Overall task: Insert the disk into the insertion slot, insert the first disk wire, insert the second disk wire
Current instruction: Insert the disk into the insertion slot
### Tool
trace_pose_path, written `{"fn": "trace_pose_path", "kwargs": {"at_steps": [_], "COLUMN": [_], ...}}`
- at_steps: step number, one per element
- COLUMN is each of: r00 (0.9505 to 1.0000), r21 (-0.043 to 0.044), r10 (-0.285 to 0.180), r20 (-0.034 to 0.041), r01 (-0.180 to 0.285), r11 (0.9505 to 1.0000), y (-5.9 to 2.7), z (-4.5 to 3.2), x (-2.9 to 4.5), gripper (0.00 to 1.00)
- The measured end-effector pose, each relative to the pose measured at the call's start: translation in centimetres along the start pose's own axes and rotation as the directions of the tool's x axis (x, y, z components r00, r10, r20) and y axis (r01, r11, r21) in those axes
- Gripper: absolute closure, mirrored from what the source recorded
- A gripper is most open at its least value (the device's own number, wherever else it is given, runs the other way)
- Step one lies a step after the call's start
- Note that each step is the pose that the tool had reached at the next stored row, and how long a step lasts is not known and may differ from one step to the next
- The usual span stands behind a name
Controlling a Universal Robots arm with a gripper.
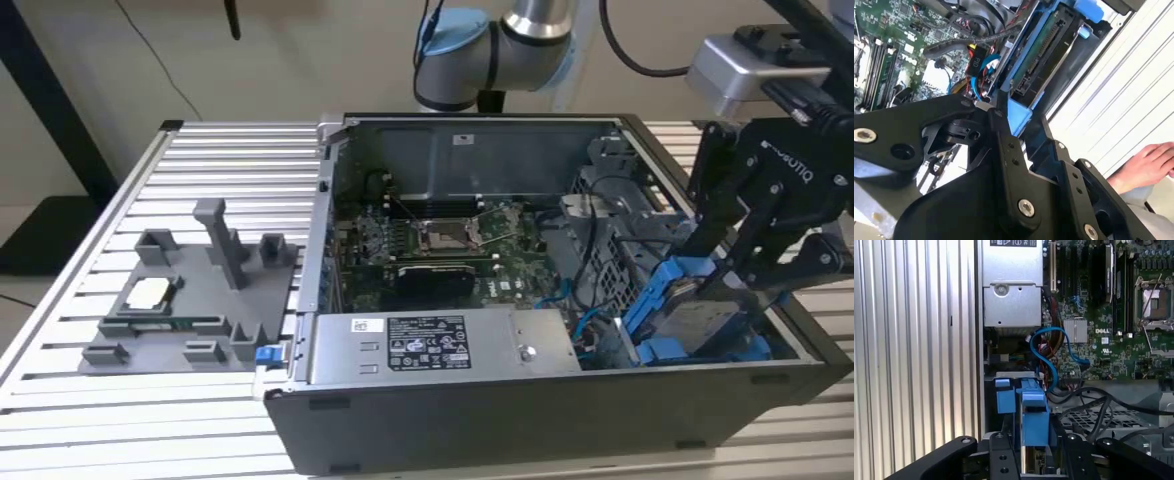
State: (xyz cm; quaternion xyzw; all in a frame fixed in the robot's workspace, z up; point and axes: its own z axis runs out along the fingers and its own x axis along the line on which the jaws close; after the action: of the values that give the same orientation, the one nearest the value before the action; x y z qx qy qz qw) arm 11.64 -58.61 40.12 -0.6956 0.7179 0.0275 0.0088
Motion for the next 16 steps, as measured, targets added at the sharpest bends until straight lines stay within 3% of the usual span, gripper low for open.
{"fn": "trace_pose_path", "kwargs": {"at_steps": [4, 7, 11, 16], "r00": [0.9999, 0.9992, 0.999, 0.9989], "r21": [0.0008, 0.0018, 0.0016, 0.0012], "r10": [0.016, 0.039, 0.044, 0.044], "r20": [0.0003, 0.0021, 0.0088, 0.0182], "r01": [-0.016, -0.039, -0.044, -0.044], "r11": [0.9999, 0.9992, 0.999, 0.999], "y": [-0.01, -0.02, -0.01, 0.01], "z": [0.34, 0.73, 0.58, 0.6], "x": [0.02, 0.04, -0.1, -0.91], "gripper": [0.58, 0.45, 0.45, 0.45]}}
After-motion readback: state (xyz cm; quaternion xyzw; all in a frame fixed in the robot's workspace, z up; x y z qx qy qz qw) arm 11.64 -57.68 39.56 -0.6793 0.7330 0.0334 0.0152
